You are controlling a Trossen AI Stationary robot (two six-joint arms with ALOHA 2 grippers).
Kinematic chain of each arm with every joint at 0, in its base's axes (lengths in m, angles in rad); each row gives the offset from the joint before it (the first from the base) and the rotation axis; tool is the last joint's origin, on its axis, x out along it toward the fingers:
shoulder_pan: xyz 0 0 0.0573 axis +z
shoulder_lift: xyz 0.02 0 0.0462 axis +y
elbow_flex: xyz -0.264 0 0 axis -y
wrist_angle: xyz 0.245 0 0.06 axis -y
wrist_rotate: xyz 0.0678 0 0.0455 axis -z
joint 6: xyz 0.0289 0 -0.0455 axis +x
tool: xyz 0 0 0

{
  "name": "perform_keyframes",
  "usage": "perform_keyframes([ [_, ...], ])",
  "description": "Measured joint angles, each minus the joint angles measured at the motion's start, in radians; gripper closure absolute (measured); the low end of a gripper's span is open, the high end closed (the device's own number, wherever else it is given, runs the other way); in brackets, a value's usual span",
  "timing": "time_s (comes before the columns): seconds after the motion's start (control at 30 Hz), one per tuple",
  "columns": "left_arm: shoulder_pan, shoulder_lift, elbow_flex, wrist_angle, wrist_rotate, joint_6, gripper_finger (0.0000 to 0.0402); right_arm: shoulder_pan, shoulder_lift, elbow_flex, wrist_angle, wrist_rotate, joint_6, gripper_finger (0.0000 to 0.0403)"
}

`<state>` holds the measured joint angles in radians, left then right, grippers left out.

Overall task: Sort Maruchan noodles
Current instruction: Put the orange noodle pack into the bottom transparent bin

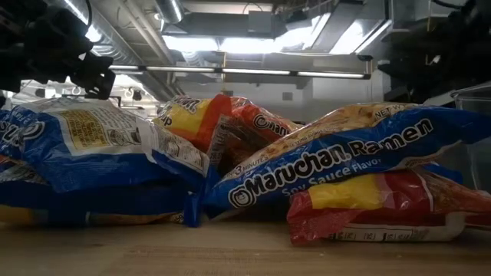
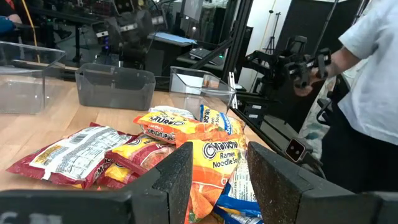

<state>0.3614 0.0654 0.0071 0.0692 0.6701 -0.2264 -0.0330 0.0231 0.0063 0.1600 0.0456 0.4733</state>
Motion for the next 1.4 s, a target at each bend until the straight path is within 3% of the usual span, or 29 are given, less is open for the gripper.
perform_keyframes([
  [0.07,0.000,0.000,0.000,0.000,0.000,0.000,0.0255,0.000,0.000,0.000,0.049,0.032,0.125,0.0196],
  [0.2,0.000,0.000,0.000,0.000,-0.007,0.000,0.0255,0.000,0.001,0.000,0.129,0.081,0.204,0.0196],
  [0.3,0.000,0.000,0.000,0.024,-0.117,-0.001,0.0255,0.000,0.001,0.000,0.250,0.129,0.260,0.0196],
  [0.47,0.000,0.000,0.000,0.177,-0.277,-0.183,0.0255,0.000,0.002,0.038,0.402,0.252,0.222,0.0196],
  [0.63,0.000,0.000,0.000,0.358,-0.416,-0.348,0.0255,0.000,0.095,0.178,0.405,0.263,0.100,0.0196],
  [0.87,0.000,0.000,0.000,0.459,-0.566,-0.346,0.0255,0.001,0.471,0.468,0.298,0.222,-0.078,0.0196],
  [1.17,0.000,0.000,0.000,0.535,-0.608,-0.397,0.0255,0.001,1.048,0.913,-0.316,0.072,-0.103,0.0196],
  [1.4,0.000,0.000,0.000,0.542,-0.607,-0.395,0.0255,0.000,1.395,1.193,-0.638,-0.019,-0.096,0.0196],
])
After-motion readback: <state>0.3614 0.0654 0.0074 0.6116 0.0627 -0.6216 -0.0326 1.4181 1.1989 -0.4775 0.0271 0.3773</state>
